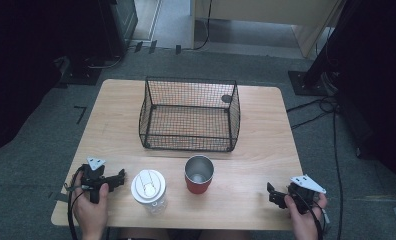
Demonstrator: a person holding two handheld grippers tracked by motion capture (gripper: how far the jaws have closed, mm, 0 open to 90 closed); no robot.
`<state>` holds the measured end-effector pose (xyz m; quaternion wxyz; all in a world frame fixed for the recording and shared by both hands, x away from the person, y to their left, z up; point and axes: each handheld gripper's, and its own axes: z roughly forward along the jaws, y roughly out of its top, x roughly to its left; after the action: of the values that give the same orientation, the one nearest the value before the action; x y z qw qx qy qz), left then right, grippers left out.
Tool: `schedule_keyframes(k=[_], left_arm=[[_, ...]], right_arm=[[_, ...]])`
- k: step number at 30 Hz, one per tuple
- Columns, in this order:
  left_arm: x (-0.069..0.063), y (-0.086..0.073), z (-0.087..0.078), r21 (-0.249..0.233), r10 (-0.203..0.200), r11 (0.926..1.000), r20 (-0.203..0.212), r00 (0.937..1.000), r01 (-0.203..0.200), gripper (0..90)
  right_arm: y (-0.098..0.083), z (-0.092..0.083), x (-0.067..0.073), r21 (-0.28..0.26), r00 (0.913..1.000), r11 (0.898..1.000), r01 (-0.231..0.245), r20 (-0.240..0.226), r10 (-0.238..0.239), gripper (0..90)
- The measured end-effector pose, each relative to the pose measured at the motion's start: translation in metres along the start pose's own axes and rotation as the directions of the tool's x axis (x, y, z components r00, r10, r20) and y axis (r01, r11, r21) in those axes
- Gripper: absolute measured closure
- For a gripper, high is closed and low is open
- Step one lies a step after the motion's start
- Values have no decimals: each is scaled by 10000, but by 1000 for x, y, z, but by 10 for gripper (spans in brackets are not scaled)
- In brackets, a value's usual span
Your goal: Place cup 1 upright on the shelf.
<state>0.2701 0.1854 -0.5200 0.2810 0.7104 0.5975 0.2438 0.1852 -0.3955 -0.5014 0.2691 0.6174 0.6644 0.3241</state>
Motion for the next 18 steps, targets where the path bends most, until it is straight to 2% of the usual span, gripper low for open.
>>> schedule_keyframes(k=[6,7,12,14,18], left_arm=[[0,0,0,9,-7,10000,6,10000,7,4],[0,0,0,10,-1,10000,6,10000,1,4],[0,0,0,15,2,10000,7,10000,-2,4],[0,0,0,4,0,10000,5,10000,0,4],[0,0,0,11,7,10000,4,10000,-7,4]], right_arm=[[6,-4,17,-136,9990,9993,359,-242,-362,39],[9,-6,24,-156,9980,9986,500,-381,-506,39],[13,-8,35,-232,9954,9970,733,-607,-746,39],[15,-8,46,-304,9923,9947,981,-727,-1001,39],[17,-7,60,-362,9896,9930,1123,-863,-1151,39]])
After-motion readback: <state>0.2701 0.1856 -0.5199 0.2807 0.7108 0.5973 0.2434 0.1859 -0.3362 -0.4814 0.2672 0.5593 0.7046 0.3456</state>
